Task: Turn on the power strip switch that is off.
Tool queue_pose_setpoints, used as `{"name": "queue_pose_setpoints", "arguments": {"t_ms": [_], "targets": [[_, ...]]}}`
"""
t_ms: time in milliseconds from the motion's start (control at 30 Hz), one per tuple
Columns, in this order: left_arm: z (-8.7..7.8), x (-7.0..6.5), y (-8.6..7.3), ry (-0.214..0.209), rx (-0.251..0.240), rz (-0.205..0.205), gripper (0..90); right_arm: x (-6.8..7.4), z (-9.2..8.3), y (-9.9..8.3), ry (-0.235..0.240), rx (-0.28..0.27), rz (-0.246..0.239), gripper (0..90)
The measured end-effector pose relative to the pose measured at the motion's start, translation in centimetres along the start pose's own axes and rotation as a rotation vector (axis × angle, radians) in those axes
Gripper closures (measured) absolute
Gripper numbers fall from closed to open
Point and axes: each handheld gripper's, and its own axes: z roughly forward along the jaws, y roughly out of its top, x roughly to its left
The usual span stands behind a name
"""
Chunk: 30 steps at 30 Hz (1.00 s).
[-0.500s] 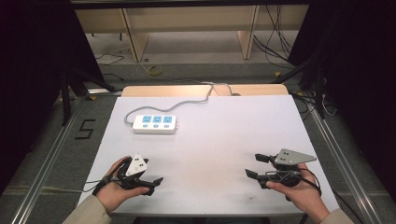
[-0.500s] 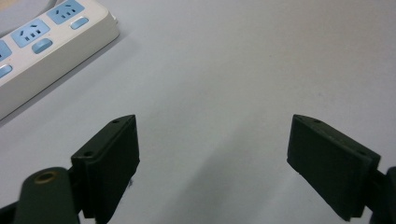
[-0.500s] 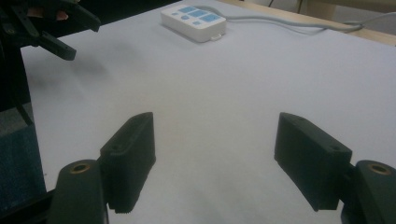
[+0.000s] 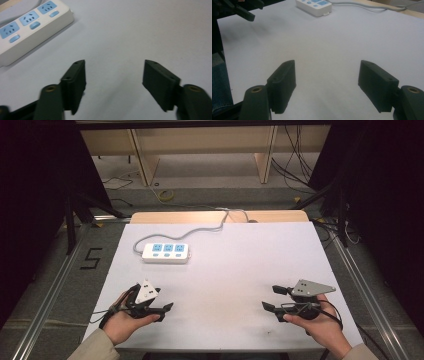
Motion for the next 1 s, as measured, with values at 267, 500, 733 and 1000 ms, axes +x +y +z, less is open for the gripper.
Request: {"name": "queue_pose_setpoints", "arguments": {"t_ms": [267, 500, 733, 1000], "targets": [[0.0, 0.5, 1.1, 0.030, -0.012, -0.034, 74.4, -0.1, 0.1, 0.0, -0.008, 0.015, -0.002, 31.9], [0.0, 0.7, 1.6, 0.028, 0.002, -0.074, 89.6, 0.0, 0.3, -0.1, -0.006, 0.017, -0.006, 31.8], [0.4, 1.3, 2.1, 0.040, 0.013, -0.104, 89.8, 0.1, 0.4, 0.0, -0.003, 0.020, -0.008, 31.8], [0.7, 2.2, 2.3, 0.052, 0.020, -0.124, 89.8, 0.1, 0.4, 0.0, 0.000, 0.016, -0.008, 31.5]]}}
